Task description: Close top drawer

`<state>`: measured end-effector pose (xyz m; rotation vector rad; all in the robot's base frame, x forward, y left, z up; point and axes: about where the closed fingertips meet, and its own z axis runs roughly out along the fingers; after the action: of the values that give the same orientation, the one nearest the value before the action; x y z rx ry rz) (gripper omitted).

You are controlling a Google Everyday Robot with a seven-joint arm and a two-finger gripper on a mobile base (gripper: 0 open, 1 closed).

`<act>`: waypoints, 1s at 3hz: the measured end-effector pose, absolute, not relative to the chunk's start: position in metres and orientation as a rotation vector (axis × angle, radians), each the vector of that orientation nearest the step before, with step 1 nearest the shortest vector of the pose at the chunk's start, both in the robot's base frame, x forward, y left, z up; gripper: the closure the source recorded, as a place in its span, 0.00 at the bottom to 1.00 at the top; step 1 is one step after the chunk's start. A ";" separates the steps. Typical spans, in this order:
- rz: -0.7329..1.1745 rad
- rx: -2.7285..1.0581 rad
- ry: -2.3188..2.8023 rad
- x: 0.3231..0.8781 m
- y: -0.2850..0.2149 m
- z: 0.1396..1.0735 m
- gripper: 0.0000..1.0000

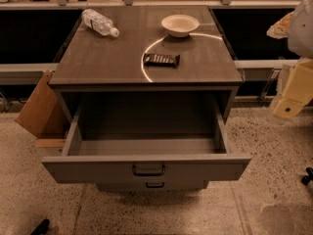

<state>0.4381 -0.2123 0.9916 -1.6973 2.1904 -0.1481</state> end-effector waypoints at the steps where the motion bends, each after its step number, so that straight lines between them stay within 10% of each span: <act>1: -0.148 -1.697 2.190 0.438 -0.212 0.992 0.00; 3: -0.012 -1.834 2.113 0.420 -0.190 0.925 0.00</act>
Offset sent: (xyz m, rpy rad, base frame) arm -0.0101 0.0174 -0.0598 0.0349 0.0760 0.1100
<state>0.4200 -0.1903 0.9253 -1.8339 2.1125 -0.0121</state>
